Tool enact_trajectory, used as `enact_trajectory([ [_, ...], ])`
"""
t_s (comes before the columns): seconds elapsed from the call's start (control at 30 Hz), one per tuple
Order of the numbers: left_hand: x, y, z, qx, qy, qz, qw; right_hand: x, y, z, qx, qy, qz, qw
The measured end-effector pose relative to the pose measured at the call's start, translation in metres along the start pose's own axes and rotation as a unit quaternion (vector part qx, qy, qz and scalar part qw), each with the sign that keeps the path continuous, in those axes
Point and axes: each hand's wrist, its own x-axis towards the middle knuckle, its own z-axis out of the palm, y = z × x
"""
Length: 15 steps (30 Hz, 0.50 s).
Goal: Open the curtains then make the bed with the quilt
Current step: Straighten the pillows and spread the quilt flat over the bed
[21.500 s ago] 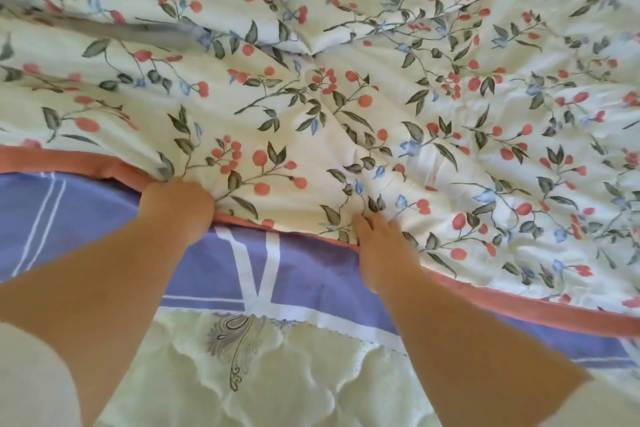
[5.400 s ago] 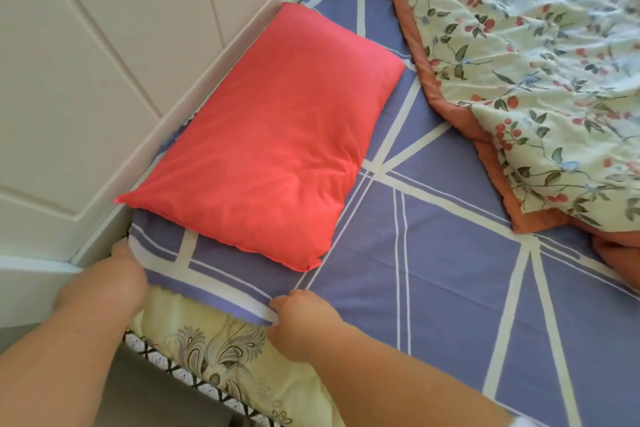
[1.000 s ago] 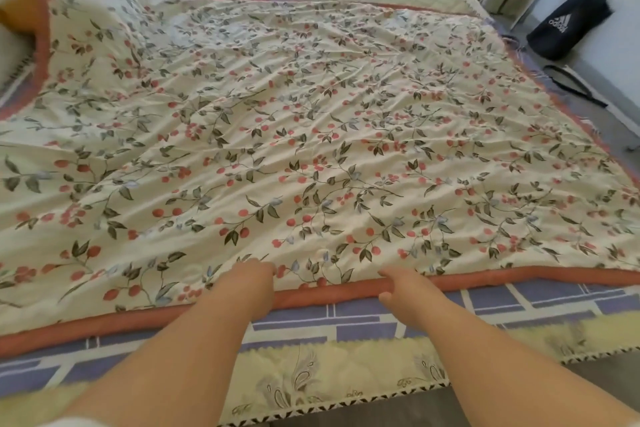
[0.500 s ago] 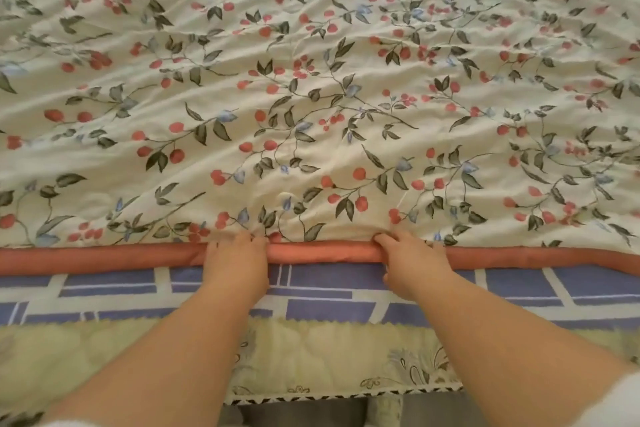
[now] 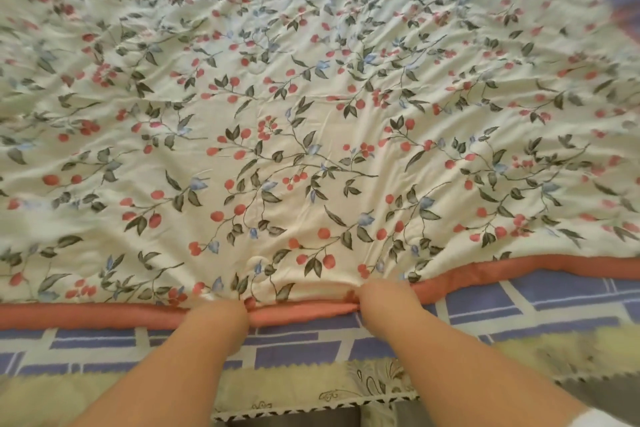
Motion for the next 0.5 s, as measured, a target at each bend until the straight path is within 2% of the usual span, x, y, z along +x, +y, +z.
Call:
enact_trajectory([
  [0.07,-0.015,0.005,-0.008,-0.049,0.0,0.026,0.998,-0.012,0.013,-0.002,0.042,-0.021,-0.009,0.999],
  [0.23,-0.068,0.044,-0.072,-0.108,0.101,0.067,0.987,-0.069,0.08,-0.034,0.087,0.016,0.041,0.995],
  [0.37,-0.117,0.1,-0.119,-0.112,0.149,0.103,0.977,-0.13,0.148,-0.057,0.123,0.057,0.08,0.987],
  [0.5,-0.149,0.134,-0.138,-0.114,0.178,0.142,0.967,-0.176,0.193,-0.07,0.129,0.071,0.131,0.98],
])
